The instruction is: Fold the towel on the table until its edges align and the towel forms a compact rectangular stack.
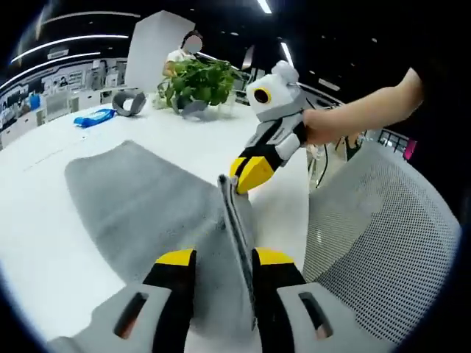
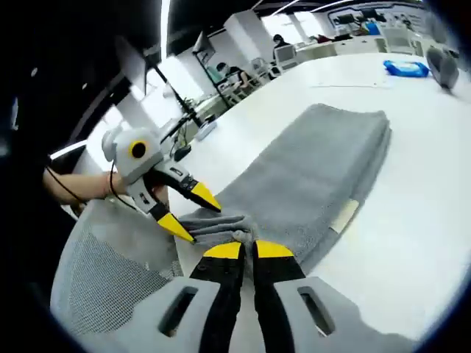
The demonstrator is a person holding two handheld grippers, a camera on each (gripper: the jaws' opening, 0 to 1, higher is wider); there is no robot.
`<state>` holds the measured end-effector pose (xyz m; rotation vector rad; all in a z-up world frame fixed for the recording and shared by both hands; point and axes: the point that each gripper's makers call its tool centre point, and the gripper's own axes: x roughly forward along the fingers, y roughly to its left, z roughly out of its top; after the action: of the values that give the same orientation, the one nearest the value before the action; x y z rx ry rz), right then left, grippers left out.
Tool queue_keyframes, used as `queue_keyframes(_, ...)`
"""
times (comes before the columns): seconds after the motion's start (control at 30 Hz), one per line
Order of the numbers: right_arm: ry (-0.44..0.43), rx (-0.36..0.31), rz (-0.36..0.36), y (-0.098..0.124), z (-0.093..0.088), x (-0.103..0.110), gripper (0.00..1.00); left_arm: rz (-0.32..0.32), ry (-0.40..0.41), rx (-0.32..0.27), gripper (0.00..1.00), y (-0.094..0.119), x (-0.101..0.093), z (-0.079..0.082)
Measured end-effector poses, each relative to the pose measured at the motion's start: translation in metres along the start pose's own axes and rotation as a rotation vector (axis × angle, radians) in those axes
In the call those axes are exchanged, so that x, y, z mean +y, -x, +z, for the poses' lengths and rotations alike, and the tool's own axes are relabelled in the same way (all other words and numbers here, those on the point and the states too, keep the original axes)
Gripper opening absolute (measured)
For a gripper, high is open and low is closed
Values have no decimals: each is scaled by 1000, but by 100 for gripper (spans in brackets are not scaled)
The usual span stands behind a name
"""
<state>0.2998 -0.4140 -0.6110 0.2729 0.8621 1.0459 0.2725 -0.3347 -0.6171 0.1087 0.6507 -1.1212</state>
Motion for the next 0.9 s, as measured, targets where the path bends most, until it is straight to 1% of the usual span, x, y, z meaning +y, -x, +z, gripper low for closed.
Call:
queue_keyframes(0.07,-52,-31,-7,1,0,-3,2,-9,7,-1,31,4,-1,-3)
queue_keyframes(0.17,-114,-55,-22,2,-1,-9,2,-49,22,-34,32,13,-8,-2)
queue_keyframes(0.23,-186,-98,-28,2,2,-14,2,-79,31,-20,32,21,-13,-9)
queue_keyframes(0.27,-235,-129,-27,3,4,-17,2,-85,26,-16,32,24,-14,-12)
queue_keyframes(0.3,-249,-134,-28,3,4,-19,2,-86,24,-14,32,25,-15,-13)
queue_keyframes(0.33,-298,-157,-34,2,4,-21,1,-83,19,-10,32,28,-14,-17)
queue_keyframes(0.37,-303,-158,-31,2,3,-21,2,-79,18,-8,31,28,-13,-17)
queue_keyframes(0.4,-319,-161,-31,2,0,-24,2,-50,9,-14,31,29,-9,-17)
queue_keyframes(0.43,-336,-165,-32,2,-1,-25,2,-45,6,-16,30,29,-8,-17)
queue_keyframes(0.47,-374,-176,-29,2,-1,-26,2,-34,-10,-20,30,28,-5,-17)
queue_keyframes(0.5,-390,-184,-28,2,0,-26,2,-20,-23,-22,30,27,-3,-17)
queue_keyframes(0.53,-441,-203,-25,2,1,-28,2,-10,-45,-20,30,24,-1,-17)
queue_keyframes(0.57,-467,-208,-24,2,0,-28,2,-12,-62,-12,29,23,-1,-18)
queue_keyframes(0.63,-520,-220,-26,2,0,-33,2,-6,-144,27,30,20,1,-22)
queue_keyframes(0.67,-536,-223,-24,2,-1,-36,2,6,-195,42,29,18,2,-22)
queue_keyframes(0.7,-536,-222,-24,2,-2,-37,2,17,-223,49,28,17,4,-22)
queue_keyframes(0.73,-541,-225,-25,1,-1,-37,2,26,-237,44,27,16,5,-18)
queue_keyframes(0.8,-556,-226,-23,1,-1,-37,2,47,-244,25,23,16,9,-12)
queue_keyframes(0.83,-558,-226,-22,2,-1,-37,2,65,-247,6,23,16,13,-6)
queue_keyframes(0.87,-558,-228,-21,3,-1,-38,2,67,-243,-3,22,17,14,-3)
queue_keyframes(0.9,-558,-230,-20,5,-1,-39,2,67,-241,-18,18,18,15,1)
